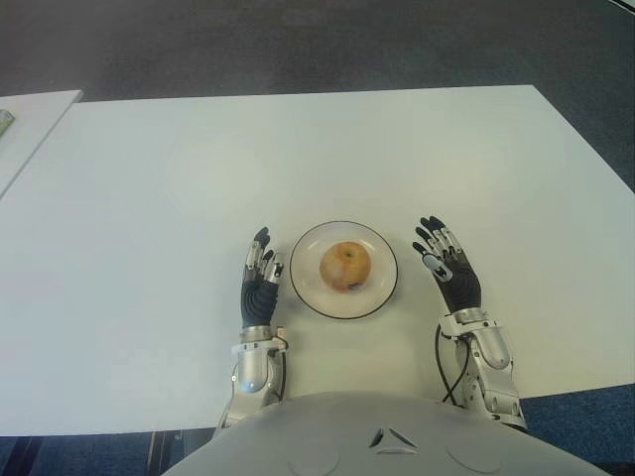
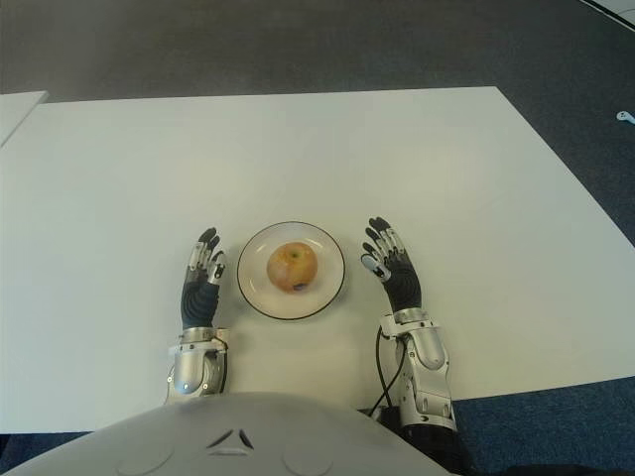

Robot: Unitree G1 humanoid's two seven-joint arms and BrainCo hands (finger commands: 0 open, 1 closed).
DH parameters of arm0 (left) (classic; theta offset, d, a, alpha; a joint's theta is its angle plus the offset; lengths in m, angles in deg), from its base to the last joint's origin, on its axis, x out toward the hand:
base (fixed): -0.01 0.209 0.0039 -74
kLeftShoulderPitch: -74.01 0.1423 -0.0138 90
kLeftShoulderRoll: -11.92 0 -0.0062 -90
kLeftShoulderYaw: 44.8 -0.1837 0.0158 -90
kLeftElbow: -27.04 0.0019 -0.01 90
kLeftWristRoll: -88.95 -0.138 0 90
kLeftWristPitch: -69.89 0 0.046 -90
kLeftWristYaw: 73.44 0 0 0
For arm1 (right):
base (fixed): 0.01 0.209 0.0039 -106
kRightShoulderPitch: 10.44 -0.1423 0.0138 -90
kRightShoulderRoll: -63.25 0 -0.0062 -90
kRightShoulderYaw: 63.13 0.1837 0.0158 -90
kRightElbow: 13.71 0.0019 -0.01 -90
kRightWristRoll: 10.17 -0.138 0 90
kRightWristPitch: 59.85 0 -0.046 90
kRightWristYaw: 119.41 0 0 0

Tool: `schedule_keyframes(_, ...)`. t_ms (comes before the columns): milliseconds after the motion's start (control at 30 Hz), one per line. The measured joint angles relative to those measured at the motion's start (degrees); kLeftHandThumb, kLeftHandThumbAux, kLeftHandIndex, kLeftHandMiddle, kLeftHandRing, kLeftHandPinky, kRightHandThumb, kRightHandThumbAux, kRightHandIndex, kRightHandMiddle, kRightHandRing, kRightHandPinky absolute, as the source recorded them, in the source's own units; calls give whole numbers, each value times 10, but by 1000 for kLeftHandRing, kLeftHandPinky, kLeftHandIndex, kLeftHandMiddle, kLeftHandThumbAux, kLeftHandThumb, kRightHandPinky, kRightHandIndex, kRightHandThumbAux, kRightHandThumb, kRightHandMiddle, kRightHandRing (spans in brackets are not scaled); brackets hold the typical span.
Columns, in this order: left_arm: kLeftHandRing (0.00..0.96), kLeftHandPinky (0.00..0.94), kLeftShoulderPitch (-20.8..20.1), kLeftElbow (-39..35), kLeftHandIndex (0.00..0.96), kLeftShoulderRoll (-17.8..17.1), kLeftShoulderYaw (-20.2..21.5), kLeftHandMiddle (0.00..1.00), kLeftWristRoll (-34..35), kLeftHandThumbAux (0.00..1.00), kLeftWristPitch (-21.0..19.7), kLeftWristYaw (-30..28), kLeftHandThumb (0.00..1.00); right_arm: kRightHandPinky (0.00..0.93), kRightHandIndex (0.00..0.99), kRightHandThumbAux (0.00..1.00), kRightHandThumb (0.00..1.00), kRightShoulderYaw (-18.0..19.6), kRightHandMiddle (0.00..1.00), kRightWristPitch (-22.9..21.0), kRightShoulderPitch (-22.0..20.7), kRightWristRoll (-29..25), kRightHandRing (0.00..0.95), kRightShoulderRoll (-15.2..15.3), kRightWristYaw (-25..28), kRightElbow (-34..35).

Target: Put the apples into the plate.

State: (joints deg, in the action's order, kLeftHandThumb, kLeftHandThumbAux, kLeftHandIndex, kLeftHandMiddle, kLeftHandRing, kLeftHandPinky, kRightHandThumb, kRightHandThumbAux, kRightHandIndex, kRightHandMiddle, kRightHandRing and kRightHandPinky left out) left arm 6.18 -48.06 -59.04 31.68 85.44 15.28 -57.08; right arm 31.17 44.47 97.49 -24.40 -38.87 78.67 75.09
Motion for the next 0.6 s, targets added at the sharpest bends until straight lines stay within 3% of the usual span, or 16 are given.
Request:
schedule_keyframes(400, 53, 54, -22, 14, 148, 1, -3, 91, 2, 443, 12, -1, 9, 0, 16, 611, 185, -9, 20, -11, 3, 23, 0, 5, -11, -1)
schedule_keyframes(600, 58, 52, -22, 16, 158, 1, -2, 100, 1, 427, 18, -1, 7, 0, 29, 589, 170, -9, 26, 43, -9, 62, 0, 7, -28, -43)
